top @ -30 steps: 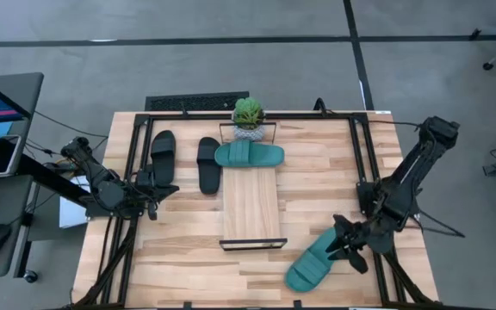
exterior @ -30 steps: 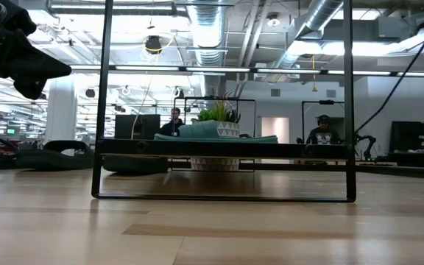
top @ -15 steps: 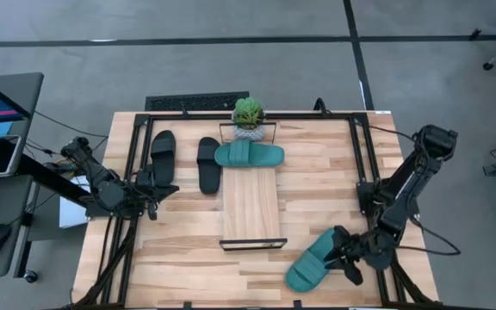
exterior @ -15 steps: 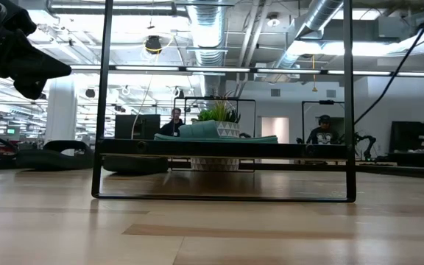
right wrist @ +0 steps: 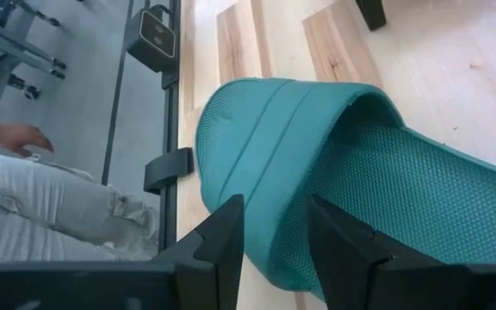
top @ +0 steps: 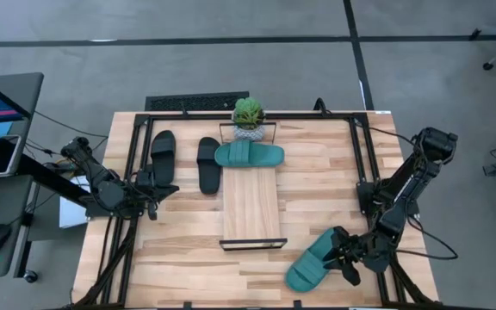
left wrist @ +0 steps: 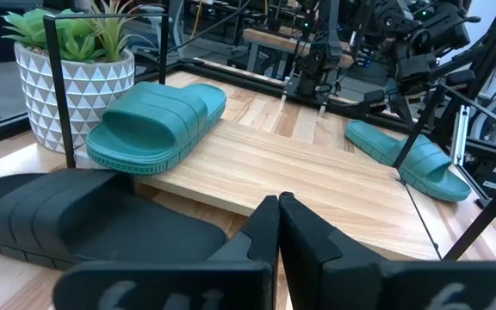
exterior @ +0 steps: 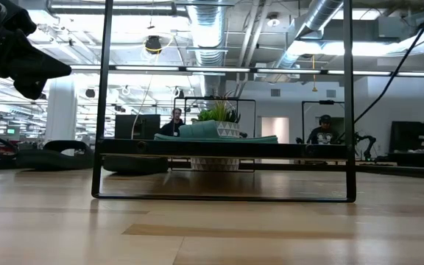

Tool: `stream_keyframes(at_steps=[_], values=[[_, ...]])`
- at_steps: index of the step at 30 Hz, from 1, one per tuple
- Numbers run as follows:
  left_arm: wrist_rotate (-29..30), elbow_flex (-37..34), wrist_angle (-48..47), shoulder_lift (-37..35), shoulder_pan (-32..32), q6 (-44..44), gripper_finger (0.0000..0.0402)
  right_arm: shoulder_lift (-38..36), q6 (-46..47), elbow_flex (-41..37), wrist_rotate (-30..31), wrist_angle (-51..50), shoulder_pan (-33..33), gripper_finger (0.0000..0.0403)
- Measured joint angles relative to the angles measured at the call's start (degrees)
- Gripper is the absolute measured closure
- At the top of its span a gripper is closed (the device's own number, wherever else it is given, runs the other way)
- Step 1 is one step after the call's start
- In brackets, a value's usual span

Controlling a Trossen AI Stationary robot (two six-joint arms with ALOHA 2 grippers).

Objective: Pick and place slides into the shelf
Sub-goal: Put the green slide on the shelf

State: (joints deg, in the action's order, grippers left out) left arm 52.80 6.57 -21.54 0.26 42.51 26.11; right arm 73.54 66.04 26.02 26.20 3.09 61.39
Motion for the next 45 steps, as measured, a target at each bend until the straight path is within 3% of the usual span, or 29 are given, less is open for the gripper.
stream_keyframes(at_steps=[45], values=[[0.0, 0.0, 0.0, 0.0, 0.0, 0.0, 0.0401, 0.0, -3.1, 0.0, -3.9, 0.4, -2.3, 0.0287]])
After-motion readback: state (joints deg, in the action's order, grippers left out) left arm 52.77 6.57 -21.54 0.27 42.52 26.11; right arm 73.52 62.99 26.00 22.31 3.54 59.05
